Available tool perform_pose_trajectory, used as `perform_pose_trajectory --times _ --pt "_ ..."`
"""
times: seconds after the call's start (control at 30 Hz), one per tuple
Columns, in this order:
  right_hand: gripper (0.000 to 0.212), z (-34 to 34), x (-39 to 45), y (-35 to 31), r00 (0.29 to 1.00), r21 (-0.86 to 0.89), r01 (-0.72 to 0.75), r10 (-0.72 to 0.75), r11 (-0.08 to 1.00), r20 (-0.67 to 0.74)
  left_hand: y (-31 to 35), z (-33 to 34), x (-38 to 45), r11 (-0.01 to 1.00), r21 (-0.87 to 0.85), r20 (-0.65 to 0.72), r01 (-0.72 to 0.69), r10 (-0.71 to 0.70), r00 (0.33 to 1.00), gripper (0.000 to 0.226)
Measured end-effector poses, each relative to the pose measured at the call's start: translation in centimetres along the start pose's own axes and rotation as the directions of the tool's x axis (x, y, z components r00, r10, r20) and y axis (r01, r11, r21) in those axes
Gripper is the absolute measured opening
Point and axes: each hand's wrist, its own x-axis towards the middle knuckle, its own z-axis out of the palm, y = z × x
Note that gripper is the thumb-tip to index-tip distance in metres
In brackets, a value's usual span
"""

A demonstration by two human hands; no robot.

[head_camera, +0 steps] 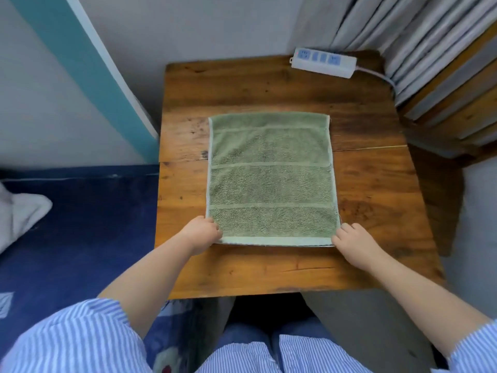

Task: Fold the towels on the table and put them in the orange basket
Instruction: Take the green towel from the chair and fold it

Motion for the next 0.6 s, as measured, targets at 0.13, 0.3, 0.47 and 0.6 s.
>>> perform_pose_trajectory --times 0.13,0.3,0.47,0.6 --pt "0.042 0.5 -0.4 -0.7 0.991 -0.034 0.104 -0.1 0.994 0.091 1.1 0.1 0.4 0.993 0.033 0.151 -0.112 0.106 0.983 0.028" --pt "0.044 -0.4 1.1 0.5 0.991 -0.005 0.137 -0.137 0.991 0.012 -0.1 -2.8 1.4 0.993 -0.024 0.22 -0.118 0.121 0.968 0.031" --pt "0.027 -3.4 7.2 1.5 0.983 0.107 0.01 0.009 0.994 -0.183 -2.7 -6.7 4.5 0.95 -0.272 -0.066 0.154 -0.178 0.982 0.025" --pt "0.038 -4.5 14.3 2.1 0.966 0.304 -0.151 0.205 0.941 -0.154 -3.7 -9.4 8.8 0.783 -0.577 -0.279 0.231 -0.455 0.845 0.033"
